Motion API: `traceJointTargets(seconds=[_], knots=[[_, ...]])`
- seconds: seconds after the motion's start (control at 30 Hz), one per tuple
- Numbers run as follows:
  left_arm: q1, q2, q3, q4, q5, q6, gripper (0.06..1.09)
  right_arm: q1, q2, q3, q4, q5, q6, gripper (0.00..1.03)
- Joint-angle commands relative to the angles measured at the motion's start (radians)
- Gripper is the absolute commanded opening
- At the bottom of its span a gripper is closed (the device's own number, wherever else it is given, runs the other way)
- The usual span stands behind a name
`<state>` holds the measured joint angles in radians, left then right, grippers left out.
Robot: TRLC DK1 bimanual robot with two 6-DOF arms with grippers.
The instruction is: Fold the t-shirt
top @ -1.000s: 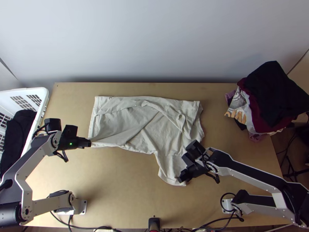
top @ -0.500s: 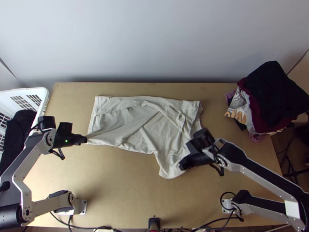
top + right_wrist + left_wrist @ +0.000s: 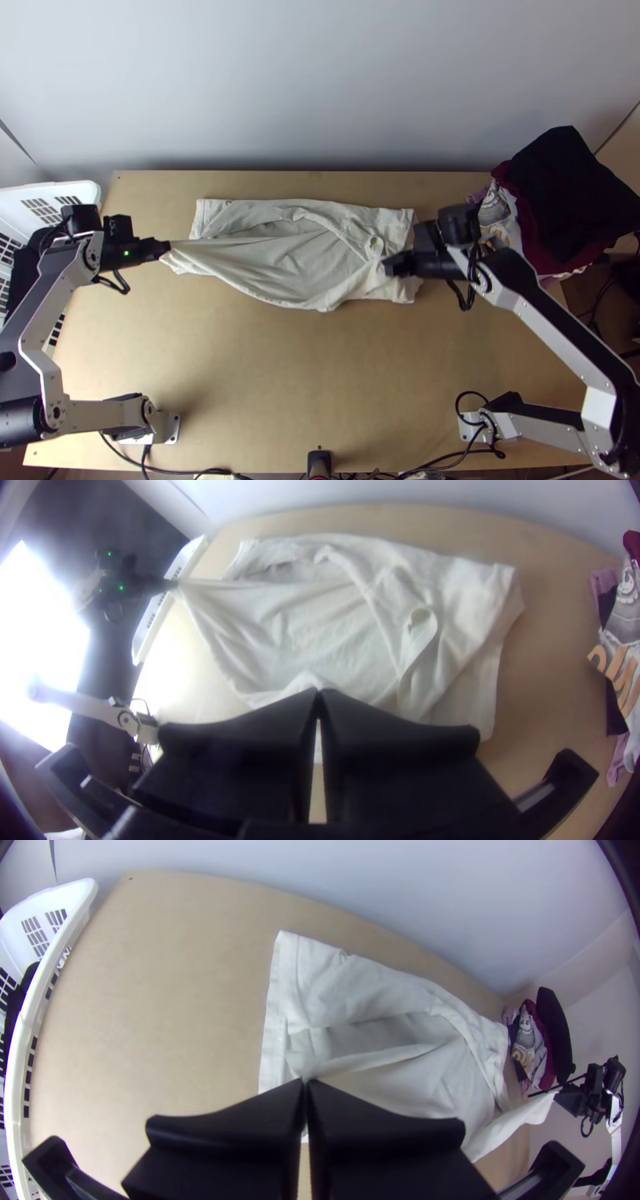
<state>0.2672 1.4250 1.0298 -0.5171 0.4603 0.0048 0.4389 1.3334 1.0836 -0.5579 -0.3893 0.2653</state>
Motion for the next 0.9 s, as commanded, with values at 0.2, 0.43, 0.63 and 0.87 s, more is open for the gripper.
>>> traceJointTargets(seconds=[0.2,0.43,0.63,0.87], knots=[[-0.026,0.264,0.286,0.003,-0.008,-0.158,0.11,-0.221,0.251,0.268,0.112,-0.003,0.049,0.03],[0.001,0.387,0.458,-0.017,-0.020,-0.193,0.11,-0.325,0.340,0.352,0.138,-0.005,0.049,0.03],[-0.028,0.463,0.513,-0.027,-0.020,-0.220,0.11,-0.347,0.400,0.352,0.173,-0.005,0.049,0.03],[-0.145,0.534,0.518,-0.034,-0.040,-0.253,0.11,-0.296,0.558,0.360,0.263,-0.005,0.054,0.03]])
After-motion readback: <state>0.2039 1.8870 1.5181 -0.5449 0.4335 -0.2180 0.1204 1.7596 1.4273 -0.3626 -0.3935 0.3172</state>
